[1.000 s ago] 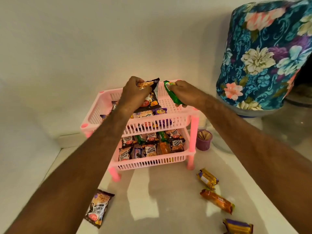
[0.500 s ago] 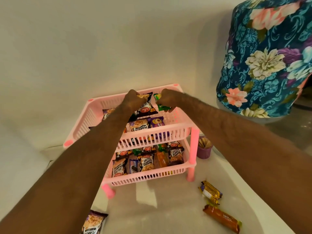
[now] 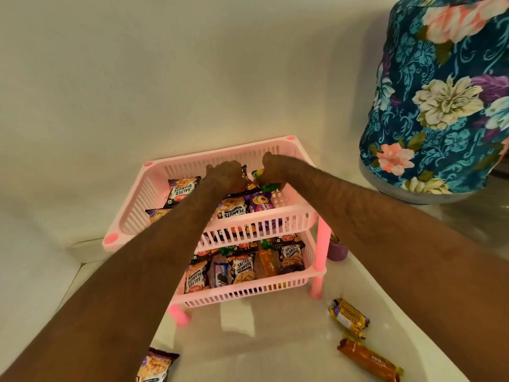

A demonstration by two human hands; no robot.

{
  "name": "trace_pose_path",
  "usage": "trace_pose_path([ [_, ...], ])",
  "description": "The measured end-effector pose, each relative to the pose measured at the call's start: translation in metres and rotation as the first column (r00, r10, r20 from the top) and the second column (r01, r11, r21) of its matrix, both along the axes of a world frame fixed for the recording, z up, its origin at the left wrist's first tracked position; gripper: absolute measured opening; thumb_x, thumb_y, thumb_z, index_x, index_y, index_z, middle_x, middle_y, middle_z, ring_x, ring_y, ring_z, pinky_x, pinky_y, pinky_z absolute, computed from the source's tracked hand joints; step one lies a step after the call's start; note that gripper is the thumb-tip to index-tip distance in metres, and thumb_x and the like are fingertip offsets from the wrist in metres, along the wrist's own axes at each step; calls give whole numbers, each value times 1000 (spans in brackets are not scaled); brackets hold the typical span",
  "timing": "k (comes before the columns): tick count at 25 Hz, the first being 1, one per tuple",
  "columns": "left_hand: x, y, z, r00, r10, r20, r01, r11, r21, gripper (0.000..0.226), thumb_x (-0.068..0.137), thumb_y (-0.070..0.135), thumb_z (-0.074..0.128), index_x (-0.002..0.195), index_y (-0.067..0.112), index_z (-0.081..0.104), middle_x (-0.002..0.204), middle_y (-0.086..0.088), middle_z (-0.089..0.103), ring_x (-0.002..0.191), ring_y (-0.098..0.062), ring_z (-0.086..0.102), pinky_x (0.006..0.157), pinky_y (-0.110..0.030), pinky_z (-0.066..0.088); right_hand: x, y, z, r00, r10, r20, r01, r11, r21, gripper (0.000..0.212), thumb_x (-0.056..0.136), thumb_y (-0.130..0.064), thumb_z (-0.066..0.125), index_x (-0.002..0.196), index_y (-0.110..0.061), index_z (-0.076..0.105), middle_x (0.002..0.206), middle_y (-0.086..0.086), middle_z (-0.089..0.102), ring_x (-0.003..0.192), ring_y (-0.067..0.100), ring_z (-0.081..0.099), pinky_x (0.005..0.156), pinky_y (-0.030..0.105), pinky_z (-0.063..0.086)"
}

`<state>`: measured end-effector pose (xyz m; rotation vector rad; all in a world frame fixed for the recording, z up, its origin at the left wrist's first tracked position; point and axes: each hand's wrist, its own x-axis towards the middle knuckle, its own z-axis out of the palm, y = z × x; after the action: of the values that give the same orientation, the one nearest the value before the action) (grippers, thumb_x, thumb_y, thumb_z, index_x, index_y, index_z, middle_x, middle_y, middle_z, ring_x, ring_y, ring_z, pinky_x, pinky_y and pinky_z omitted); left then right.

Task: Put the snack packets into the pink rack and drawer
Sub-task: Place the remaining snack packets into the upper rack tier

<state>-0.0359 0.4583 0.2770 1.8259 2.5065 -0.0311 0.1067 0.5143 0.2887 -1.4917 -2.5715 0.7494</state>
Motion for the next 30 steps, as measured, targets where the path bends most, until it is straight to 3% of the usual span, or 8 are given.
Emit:
trace_pose_path([
  [4, 1, -14, 10, 998, -61, -29, 63, 994, 94, 38, 100, 33, 57, 134, 16, 58, 137, -8, 60, 123, -29, 56, 106, -47, 36, 6, -1, 8, 999, 8, -46, -4, 995, 97, 64, 103, -33, 55, 151, -2, 27, 143, 19, 54, 118, 33, 62, 71, 31, 53],
  [8, 1, -52, 32, 990, -99, 96, 61, 940, 335, 34, 102, 34, 52, 133, 22, 58, 141, -5, 56, 129, -28, 54, 112, -49, 30, 23, -7, 19, 981, 41, -188, -11, 988, 154, 44, 104, -28, 50, 139, -3, 38, 124, 22, 63, 105, 31, 62, 75, 32, 47],
  [13, 3, -132, 29, 976, -210, 56, 109, 694, 712, 25, 100, 26, 54, 124, 21, 59, 126, 0, 60, 120, -23, 52, 100, -40, 32, 47, -41, 28, 897, 19, -442, 71, 980, 186, 20, 102, -32, 45, 111, -16, 54, 100, 6, 70, 80, 22, 66, 65, 40, 51],
  [16, 2, -189, 7, 985, -171, -22, 112, 534, 838, 25, 94, 23, 58, 119, 22, 56, 120, 4, 57, 113, -16, 48, 91, -28, 26, 51, -74, 29, 840, 54, -539, 105, 960, 259, 15, 101, -37, 49, 104, -24, 56, 90, -8, 67, 71, 5, 62, 55, 20, 46],
  [19, -5, -243, -41, 990, -97, 99, -49, 422, 905, 22, 92, 23, 57, 114, 18, 52, 113, 5, 51, 107, -9, 42, 91, -22, 26, 55, -111, 22, 746, 105, -658, 104, 957, 271, 13, 100, -40, 52, 99, -28, 55, 77, -20, 63, 67, -5, 60, 50, 5, 39],
  [22, -25, -295, -107, 961, 12, 277, -257, 416, 873, 19, 93, 18, 55, 111, 14, 51, 108, -1, 49, 103, -20, 48, 93, -30, 31, 55, -152, 5, 637, 190, -747, 88, 945, 315, 13, 100, -42, 52, 96, -29, 54, 74, -11, 61, 64, -2, 53, 53, 11, 39],
  [25, -51, -339, -169, 867, 179, 465, -487, 499, 716, 26, 89, 10, 64, 112, 13, 53, 109, -4, 52, 104, -30, 53, 96, -44, 39, 53, -188, -24, 587, 247, -771, 38, 943, 331, 17, 103, -42, 50, 96, -27, 52, 73, -6, 57, 62, 5, 51, 54, 20, 40],
  [30, -72, -389, -242, 554, 594, 584, -755, 654, 52, 51, 90, 34, 70, 134, 11, 55, 135, -16, 55, 127, -39, 51, 105, -46, 39, 45, -240, -103, 649, 226, -726, -82, 970, 229, 10, 104, -36, 50, 99, -29, 53, 83, -7, 59, 74, 10, 59, 63, 25, 50],
])
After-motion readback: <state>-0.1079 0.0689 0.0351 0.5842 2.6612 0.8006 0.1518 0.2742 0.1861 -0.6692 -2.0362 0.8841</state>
